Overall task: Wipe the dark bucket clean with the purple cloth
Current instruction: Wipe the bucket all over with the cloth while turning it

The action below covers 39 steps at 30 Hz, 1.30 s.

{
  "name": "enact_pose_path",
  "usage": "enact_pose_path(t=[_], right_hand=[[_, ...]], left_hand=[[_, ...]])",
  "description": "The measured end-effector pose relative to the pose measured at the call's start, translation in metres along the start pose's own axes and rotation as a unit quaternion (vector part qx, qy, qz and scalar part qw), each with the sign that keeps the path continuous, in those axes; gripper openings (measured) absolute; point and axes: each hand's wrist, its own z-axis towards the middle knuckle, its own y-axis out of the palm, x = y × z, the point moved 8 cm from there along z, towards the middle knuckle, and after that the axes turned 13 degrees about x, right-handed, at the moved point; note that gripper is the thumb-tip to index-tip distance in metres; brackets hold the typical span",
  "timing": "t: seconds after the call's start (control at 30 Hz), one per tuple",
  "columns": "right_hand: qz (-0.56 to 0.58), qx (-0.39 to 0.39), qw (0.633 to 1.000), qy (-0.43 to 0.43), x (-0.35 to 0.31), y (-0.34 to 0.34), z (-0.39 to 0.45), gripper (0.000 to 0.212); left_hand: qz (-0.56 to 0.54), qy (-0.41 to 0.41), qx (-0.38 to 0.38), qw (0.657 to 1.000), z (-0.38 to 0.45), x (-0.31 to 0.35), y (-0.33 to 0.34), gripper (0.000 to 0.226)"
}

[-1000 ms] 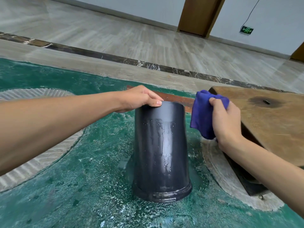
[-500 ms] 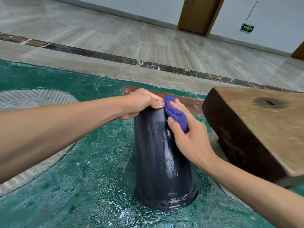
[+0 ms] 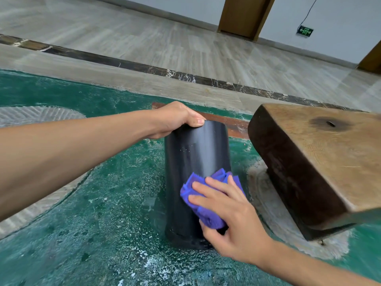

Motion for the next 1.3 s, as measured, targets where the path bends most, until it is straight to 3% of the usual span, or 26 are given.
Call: enact_pose_path(t=[0.3, 0.4, 0.5, 0.67, 0.8, 1.07, 1.3], right_hand=[[-0.023, -0.065, 0.997, 0.021, -0.018, -0.010, -0.043, 0.054], [-0.017, -0.096, 0.994, 0.051, -0.015, -0.023, -0.037, 0.042], [0.029, -0.149, 0.978, 0.141, 0.006, -0.041, -0.013, 0.024], [0.202, -0.055, 0.940, 0.269, 0.045, -0.083, 0.042, 0.022], [0.183, -0.046, 0.948, 0.254, 0.048, -0.092, 0.090, 0.035], [0.114, -0.059, 0.960, 0.251, 0.069, -0.080, 0.127, 0.038], [0.117, -0.091, 0.963, 0.225, 0.072, -0.074, 0.131, 0.052]], left_hand=[[0.032, -0.009, 0.021, 0.999, -0.006, 0.005, -0.005, 0.013], [0.057, -0.003, 0.033, 0.998, -0.010, 0.010, -0.003, 0.009], [0.092, 0.015, 0.031, 0.995, -0.015, 0.015, 0.003, 0.016], [0.138, 0.047, -0.005, 0.989, -0.023, 0.025, 0.020, 0.025], [0.150, 0.071, -0.012, 0.986, -0.027, 0.035, 0.034, 0.019], [0.132, 0.040, -0.005, 0.990, -0.039, 0.030, 0.027, 0.014], [0.116, 0.052, -0.053, 0.990, -0.046, 0.019, 0.014, 0.028]])
